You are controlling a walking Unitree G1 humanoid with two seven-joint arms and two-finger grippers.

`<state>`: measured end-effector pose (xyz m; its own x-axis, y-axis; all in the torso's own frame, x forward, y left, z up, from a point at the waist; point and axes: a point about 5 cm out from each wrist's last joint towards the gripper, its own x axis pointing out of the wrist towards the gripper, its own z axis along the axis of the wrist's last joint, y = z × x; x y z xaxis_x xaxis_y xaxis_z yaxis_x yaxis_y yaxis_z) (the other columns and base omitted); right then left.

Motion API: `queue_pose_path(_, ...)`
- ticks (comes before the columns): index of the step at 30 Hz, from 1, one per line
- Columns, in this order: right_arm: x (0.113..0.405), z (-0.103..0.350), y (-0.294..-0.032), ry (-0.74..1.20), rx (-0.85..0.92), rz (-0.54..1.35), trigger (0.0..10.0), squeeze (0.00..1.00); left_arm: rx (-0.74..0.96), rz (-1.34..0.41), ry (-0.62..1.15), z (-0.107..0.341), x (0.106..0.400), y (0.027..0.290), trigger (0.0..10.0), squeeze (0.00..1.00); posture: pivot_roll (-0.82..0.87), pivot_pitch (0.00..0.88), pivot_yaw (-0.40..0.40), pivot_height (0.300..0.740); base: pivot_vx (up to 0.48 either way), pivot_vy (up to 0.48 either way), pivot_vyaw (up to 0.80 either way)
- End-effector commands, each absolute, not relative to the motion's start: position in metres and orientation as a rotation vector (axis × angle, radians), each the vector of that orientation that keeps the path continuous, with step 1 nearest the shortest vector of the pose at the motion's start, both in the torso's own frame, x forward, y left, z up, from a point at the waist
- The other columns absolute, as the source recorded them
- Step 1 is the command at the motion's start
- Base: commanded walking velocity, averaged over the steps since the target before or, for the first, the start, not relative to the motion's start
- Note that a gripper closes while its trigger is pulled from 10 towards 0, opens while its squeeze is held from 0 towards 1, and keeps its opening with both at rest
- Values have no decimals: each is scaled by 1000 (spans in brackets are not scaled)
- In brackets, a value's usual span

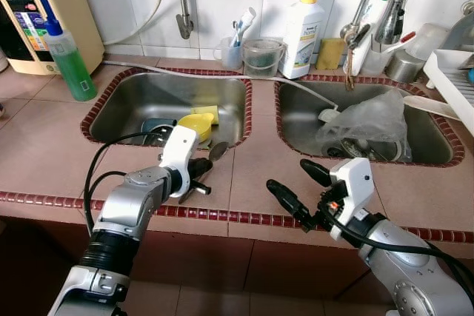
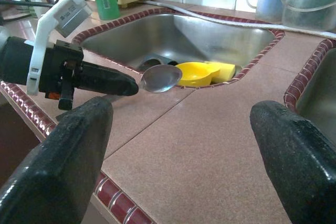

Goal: Kitchen organization

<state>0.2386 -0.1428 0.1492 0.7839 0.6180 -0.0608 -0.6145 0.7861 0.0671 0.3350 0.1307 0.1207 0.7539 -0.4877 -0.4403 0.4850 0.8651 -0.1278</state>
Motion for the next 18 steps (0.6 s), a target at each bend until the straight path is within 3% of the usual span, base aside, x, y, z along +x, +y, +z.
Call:
queue_pose_path(1,241,149,-145,87,39,666,10000,0,-37,-548,466,126,335,132,0,0,-26,0,1,740,0,0,0)
queue_pose_path(16,243,150,-144,86,35,676,10000,0,-78,-610,456,129,330,130,0,0,-18,0,-9,740,0,0,0)
queue_pose_path(17,243,150,-144,86,35,677,10000,0,-76,-621,455,130,330,129,5059,0,-18,0,-8,740,0,0,0)
queue_pose_path(18,243,150,-144,86,35,678,10000,0,-74,-628,455,130,329,128,5059,0,-18,0,-8,740,0,0,0)
